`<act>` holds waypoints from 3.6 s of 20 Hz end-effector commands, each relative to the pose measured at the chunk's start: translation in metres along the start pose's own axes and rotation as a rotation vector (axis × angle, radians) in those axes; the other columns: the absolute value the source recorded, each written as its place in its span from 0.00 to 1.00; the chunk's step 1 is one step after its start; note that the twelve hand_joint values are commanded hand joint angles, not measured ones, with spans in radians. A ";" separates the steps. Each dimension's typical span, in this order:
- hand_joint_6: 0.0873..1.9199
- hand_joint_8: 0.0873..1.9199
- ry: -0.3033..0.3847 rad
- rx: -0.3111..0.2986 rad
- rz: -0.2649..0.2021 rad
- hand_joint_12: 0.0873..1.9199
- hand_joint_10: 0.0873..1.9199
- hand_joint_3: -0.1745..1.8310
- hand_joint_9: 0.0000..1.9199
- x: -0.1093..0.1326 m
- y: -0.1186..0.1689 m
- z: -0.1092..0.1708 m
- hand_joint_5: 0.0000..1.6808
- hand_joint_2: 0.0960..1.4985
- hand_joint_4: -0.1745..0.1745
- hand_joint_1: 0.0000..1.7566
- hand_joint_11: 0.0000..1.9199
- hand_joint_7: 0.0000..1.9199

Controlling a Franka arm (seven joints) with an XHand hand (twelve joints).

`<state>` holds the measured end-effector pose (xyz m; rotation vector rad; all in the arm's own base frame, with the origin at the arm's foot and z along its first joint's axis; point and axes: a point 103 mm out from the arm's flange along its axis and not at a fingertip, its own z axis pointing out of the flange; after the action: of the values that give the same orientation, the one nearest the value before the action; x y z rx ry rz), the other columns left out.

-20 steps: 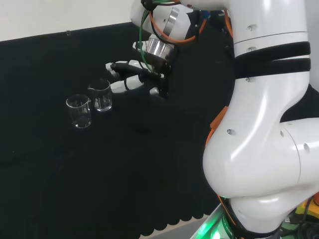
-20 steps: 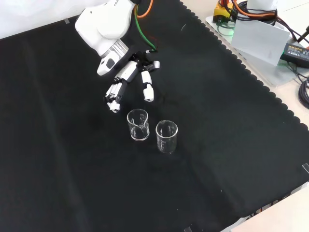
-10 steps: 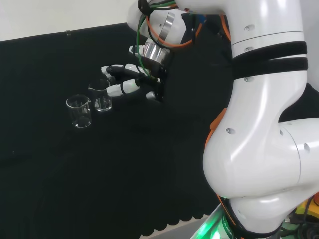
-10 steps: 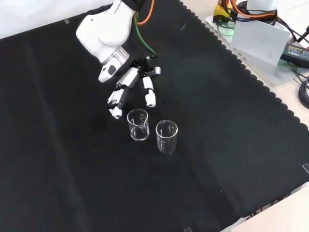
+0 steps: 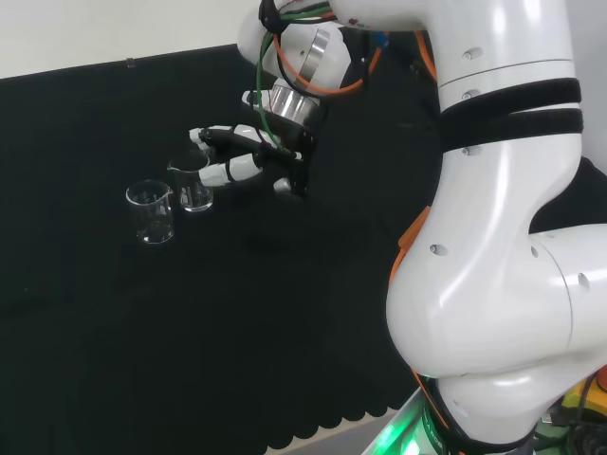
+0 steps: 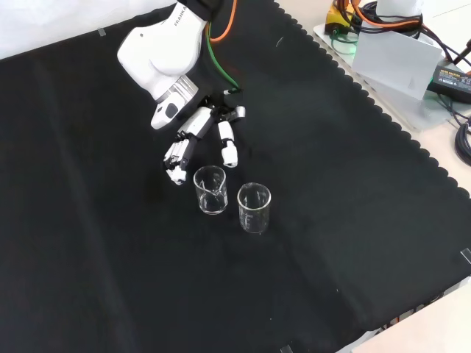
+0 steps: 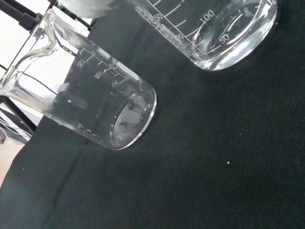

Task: Pick up the beaker on the right.

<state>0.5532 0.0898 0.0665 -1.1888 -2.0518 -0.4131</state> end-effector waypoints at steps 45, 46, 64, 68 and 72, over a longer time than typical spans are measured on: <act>0.00 0.29 0.082 -0.042 -0.073 0.56 0.30 0.00 0.15 -0.007 0.028 0.038 0.22 0.56 0.30 0.47 0.00 0.13; 0.00 0.29 0.085 -0.044 -0.071 0.56 0.30 0.00 0.15 -0.007 0.029 0.038 0.23 0.55 0.30 0.47 0.00 0.14; 0.00 0.29 0.131 -0.069 -0.101 0.57 0.28 0.00 0.16 -0.007 0.034 0.043 0.22 0.55 0.29 0.49 0.00 0.14; 0.06 0.29 0.130 -0.103 -0.104 0.61 0.27 0.00 0.22 -0.004 0.034 0.039 0.31 0.55 0.35 0.52 0.00 0.23; 0.43 0.28 0.122 -0.119 -0.090 0.67 0.23 0.00 0.37 -0.002 0.035 0.039 0.43 0.58 0.48 0.59 0.05 0.41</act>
<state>0.5650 0.1286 0.0310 -1.0848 -2.0005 -0.6147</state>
